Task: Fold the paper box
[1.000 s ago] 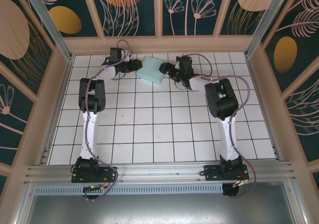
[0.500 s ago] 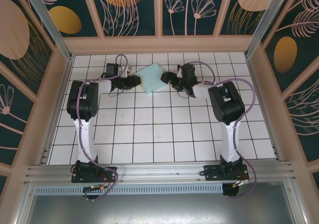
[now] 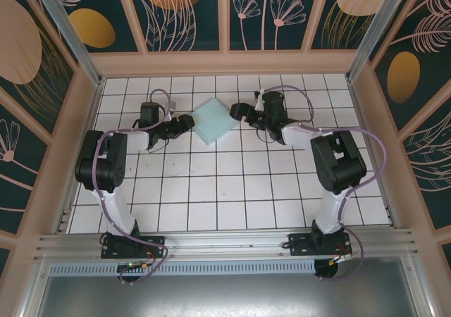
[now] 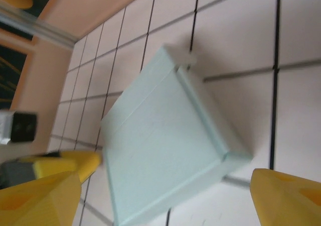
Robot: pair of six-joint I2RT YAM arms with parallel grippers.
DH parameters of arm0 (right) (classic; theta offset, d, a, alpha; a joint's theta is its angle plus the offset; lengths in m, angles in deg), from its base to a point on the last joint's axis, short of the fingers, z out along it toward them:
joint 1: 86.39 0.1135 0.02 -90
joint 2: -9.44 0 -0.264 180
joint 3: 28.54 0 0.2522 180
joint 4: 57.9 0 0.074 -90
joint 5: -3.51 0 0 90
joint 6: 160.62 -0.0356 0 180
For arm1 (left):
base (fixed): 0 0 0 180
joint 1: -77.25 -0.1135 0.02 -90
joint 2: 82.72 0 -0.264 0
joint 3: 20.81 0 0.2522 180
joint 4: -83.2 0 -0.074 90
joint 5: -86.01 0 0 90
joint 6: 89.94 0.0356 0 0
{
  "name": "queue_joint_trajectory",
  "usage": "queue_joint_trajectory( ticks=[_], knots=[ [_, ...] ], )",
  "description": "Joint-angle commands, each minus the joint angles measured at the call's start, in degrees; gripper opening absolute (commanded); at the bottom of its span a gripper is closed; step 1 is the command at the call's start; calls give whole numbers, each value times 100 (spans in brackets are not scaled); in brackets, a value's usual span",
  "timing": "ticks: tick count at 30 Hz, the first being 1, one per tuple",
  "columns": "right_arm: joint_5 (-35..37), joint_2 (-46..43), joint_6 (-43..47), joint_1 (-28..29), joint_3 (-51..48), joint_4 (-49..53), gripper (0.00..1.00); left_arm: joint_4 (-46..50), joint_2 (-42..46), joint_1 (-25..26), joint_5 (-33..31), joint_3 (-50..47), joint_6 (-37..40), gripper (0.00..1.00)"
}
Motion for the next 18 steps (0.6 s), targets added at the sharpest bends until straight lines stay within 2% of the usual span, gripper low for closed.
queue_joint_trajectory(
  ticks=[1, 5, 9, 13, 18],
  knots=[
    [-89, 777, 518, -143, 921, 337, 88, -665, 213, 28, -395, -255, -597, 67],
    [-591, 1629, 725, -235, 1973, 717, 82, -650, 373, 38, -695, -497, -748, 71],
    [-887, 2030, 937, -132, 2567, 1121, 73, -619, 361, 47, -601, -656, -897, 70],
    [-1051, 1824, 778, 14, 2121, 969, 66, -659, 342, 88, -549, -778, -923, 66],
    [-1130, 954, 432, 347, 933, 346, 62, -467, 376, 91, -518, -762, -764, 55]
  ],
)
